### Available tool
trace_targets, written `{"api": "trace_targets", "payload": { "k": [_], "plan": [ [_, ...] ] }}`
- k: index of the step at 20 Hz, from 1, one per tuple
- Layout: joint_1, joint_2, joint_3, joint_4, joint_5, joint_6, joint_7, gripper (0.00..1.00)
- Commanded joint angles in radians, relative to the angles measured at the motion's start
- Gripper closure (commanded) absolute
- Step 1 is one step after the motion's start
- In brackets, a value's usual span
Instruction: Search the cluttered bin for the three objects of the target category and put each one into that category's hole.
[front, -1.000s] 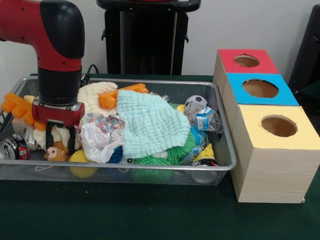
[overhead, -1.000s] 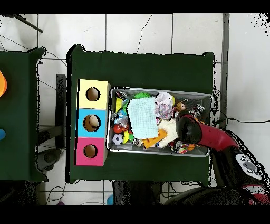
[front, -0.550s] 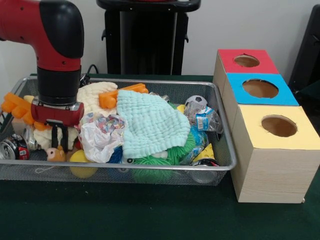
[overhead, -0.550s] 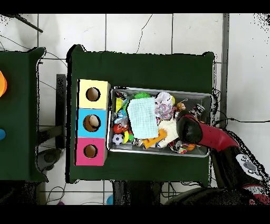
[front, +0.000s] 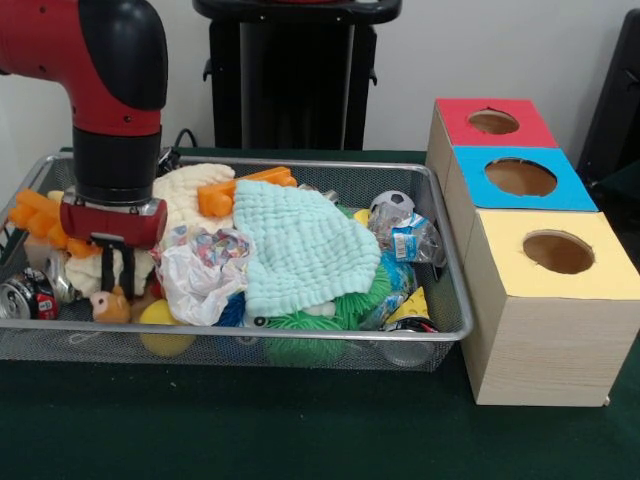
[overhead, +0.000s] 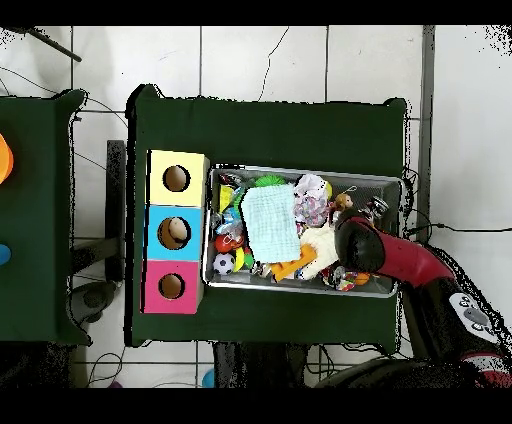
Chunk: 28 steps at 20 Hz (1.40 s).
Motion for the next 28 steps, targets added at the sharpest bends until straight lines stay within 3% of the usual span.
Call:
{"api": "trace_targets", "payload": {
  "k": [1, 4, 8, 18, 28],
  "plan": [
    [-0.005, -0.151, 0.087, 0.149, -0.020, 0.155, 0.014, 1.00],
    [-0.002, -0.243, 0.099, 0.179, 0.008, 0.224, -0.002, 1.00],
    [-0.011, -0.305, 0.123, 0.202, 0.035, 0.271, -0.001, 1.00],
    [0.002, -0.360, 0.124, 0.225, 0.045, 0.276, 0.045, 1.00],
    [0.036, -0.425, 0.108, 0.239, 0.097, 0.351, 0.070, 1.00]
  ]
}}
